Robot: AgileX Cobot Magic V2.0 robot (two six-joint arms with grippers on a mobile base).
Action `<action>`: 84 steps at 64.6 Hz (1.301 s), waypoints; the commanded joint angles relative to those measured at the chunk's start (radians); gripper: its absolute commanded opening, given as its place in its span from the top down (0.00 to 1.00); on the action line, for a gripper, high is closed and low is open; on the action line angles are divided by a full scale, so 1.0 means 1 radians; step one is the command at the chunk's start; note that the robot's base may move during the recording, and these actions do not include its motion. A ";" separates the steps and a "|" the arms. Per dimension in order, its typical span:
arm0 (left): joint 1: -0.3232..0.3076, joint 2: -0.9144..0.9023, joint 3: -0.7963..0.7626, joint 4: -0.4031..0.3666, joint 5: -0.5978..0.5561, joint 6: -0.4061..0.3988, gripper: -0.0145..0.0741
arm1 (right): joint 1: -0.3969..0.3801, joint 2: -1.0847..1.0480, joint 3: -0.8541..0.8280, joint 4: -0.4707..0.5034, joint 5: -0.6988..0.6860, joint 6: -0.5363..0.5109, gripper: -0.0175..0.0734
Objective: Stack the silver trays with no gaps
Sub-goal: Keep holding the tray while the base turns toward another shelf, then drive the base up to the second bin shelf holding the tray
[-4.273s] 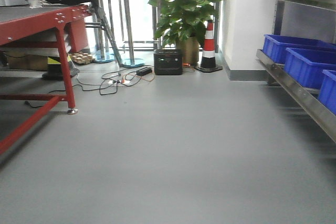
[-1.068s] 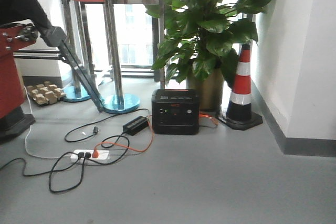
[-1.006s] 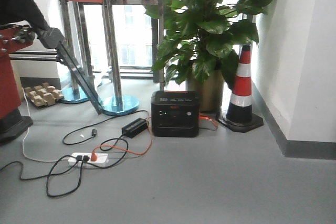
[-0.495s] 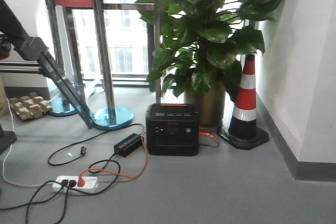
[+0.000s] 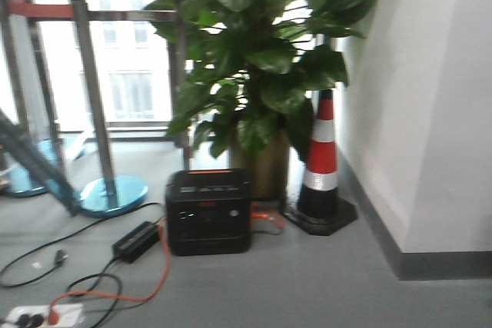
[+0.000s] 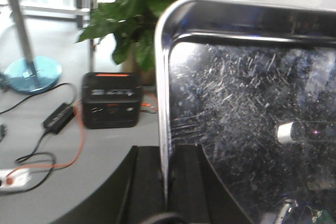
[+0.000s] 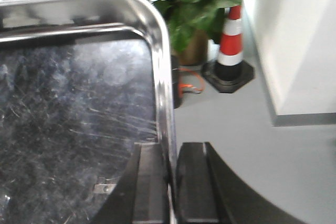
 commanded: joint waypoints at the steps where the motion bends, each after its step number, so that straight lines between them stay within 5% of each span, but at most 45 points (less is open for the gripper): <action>1: -0.008 -0.008 -0.010 0.012 -0.028 -0.001 0.85 | 0.001 -0.009 -0.010 -0.026 -0.033 -0.003 0.81; 84: -0.008 -0.008 -0.010 0.014 -0.028 -0.001 0.85 | 0.001 -0.009 -0.010 -0.026 -0.033 -0.003 0.81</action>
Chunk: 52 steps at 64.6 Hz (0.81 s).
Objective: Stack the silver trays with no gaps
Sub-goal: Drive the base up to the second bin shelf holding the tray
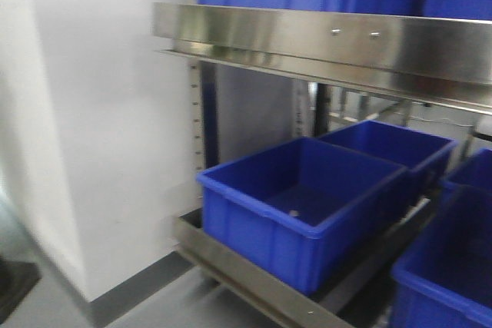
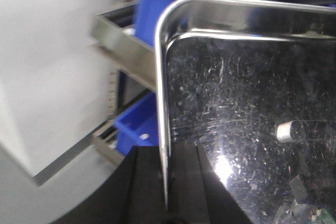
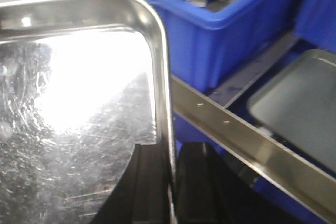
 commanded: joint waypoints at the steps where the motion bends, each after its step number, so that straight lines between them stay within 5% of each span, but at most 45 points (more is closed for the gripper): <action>1: -0.008 -0.008 -0.010 0.016 -0.026 -0.001 0.85 | 0.001 -0.009 -0.010 -0.026 -0.033 -0.003 0.81; 52: -0.008 -0.008 -0.010 0.016 -0.026 -0.001 0.85 | 0.001 -0.009 -0.010 -0.026 -0.033 -0.003 0.81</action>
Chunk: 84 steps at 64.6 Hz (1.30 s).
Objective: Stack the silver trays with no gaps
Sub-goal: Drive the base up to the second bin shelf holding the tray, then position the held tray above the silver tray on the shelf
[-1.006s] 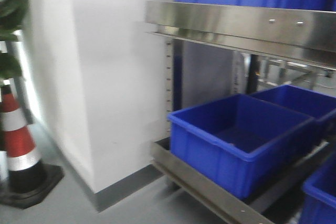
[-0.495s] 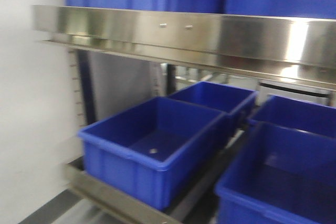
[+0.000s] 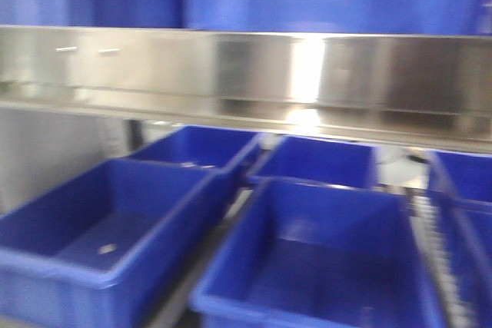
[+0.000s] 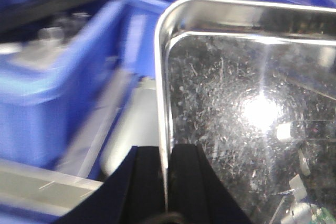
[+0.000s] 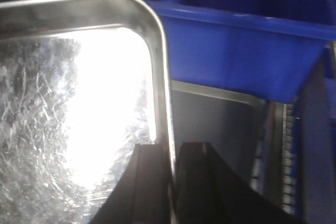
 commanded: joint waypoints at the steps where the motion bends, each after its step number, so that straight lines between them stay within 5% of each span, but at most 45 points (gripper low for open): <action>1: -0.008 -0.008 -0.010 0.016 -0.026 -0.001 0.85 | 0.001 -0.009 -0.010 -0.026 -0.033 -0.003 0.81; 84: -0.008 -0.008 -0.010 0.016 -0.026 -0.001 0.85 | 0.001 -0.009 -0.010 -0.026 -0.033 -0.003 0.81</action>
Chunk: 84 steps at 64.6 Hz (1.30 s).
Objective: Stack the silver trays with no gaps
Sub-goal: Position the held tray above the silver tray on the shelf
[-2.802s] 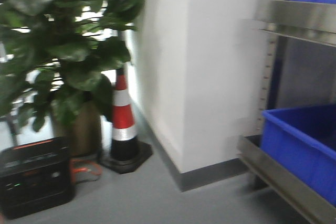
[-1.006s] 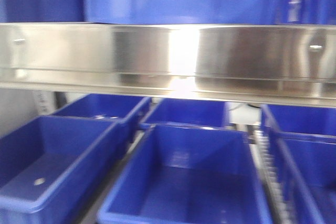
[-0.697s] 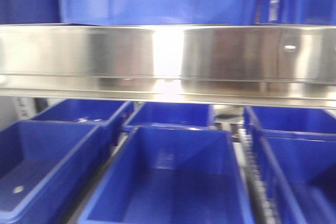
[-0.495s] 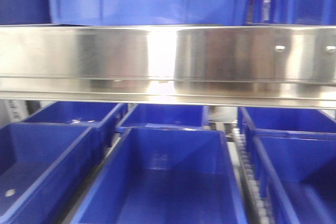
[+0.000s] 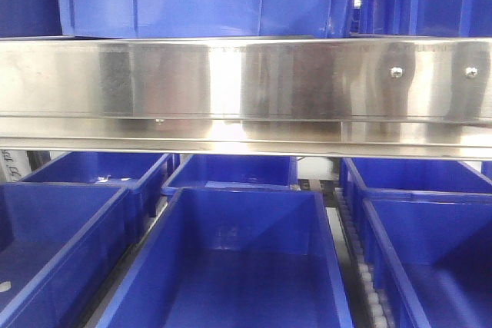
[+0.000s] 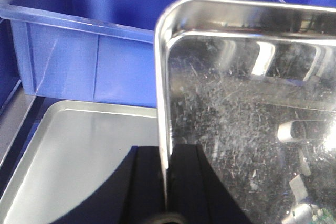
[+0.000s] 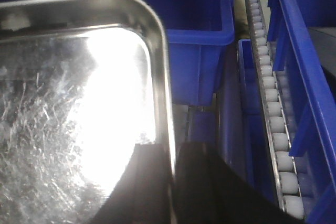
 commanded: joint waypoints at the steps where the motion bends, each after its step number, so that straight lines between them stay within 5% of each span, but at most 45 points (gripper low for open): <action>1: -0.008 -0.008 -0.010 0.017 -0.026 -0.001 0.85 | 0.001 -0.009 -0.010 -0.026 -0.033 -0.003 0.81; 71: -0.008 -0.008 -0.010 0.057 -0.023 -0.001 0.85 | 0.001 -0.009 -0.010 -0.022 -0.037 -0.003 0.81; 84: 0.039 0.003 -0.010 -0.021 -0.022 0.018 0.85 | 0.001 0.025 -0.012 0.090 -0.124 -0.103 0.81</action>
